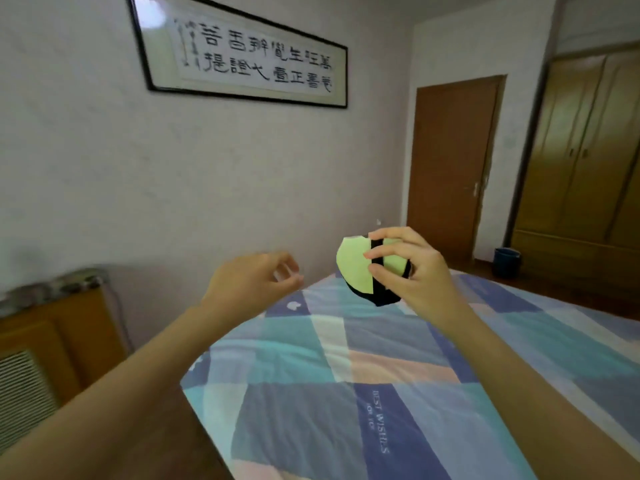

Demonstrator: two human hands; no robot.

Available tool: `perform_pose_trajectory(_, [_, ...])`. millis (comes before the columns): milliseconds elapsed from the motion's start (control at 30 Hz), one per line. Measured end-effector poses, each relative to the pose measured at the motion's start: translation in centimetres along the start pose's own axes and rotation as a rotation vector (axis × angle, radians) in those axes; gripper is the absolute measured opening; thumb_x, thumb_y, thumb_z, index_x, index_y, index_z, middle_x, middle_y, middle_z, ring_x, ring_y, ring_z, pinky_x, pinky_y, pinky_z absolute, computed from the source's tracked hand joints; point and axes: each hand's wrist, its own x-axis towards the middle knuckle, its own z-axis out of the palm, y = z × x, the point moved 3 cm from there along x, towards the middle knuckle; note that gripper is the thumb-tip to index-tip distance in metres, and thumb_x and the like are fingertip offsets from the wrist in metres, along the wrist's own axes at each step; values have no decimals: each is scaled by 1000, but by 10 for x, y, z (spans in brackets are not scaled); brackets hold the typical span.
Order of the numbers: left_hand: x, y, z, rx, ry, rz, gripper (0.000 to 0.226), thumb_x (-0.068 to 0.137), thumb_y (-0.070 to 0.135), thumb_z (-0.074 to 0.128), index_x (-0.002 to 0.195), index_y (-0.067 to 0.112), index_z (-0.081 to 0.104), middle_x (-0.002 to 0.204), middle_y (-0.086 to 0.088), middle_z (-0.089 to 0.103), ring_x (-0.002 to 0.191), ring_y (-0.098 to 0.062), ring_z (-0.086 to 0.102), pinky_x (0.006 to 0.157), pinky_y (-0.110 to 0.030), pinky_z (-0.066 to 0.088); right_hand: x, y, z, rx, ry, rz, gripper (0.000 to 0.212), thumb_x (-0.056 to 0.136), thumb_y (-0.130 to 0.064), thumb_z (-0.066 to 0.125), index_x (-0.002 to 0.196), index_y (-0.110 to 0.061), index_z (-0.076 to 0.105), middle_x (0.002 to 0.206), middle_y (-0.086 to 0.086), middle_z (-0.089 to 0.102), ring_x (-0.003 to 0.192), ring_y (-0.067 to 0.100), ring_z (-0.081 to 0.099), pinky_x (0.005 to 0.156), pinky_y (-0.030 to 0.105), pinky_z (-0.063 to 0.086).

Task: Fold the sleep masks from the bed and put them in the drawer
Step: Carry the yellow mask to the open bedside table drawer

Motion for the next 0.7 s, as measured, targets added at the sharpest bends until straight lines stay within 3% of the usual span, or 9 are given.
perform_pose_trajectory(133, [-27, -56, -58, 155, 50, -32, 27, 86, 57, 51, 103, 37, 58, 86, 24, 58, 84, -2, 57, 73, -26, 44, 35, -43, 66, 94, -44, -53, 13, 77, -2, 74, 87, -10, 75, 113, 2, 63, 104, -6, 55, 93, 8, 38])
perform_pose_trajectory(400, [-87, -199, -171, 282, 184, -161, 28, 86, 59, 49, 102, 39, 58, 89, 26, 58, 87, 2, 57, 77, -27, 44, 101, -151, 217, 270, -72, -199, 11, 79, -6, 73, 82, -16, 75, 114, -10, 62, 110, -3, 55, 92, 8, 37])
perform_pose_trajectory(567, [-125, -287, -213, 290, 238, -248, 28, 85, 60, 48, 101, 39, 58, 85, 28, 58, 85, 5, 57, 76, -28, 48, 133, -203, 316, 363, -116, -270, 5, 80, -10, 73, 82, -14, 76, 115, -6, 62, 112, 3, 55, 94, 12, 40])
perform_pose_trajectory(700, [-141, -355, -237, 348, 276, -288, 26, 87, 61, 46, 101, 42, 57, 88, 29, 61, 86, 6, 58, 69, -17, 44, 162, -225, 397, 415, -128, -300, 4, 78, -11, 74, 80, -15, 75, 114, -7, 62, 111, 1, 55, 92, 11, 40])
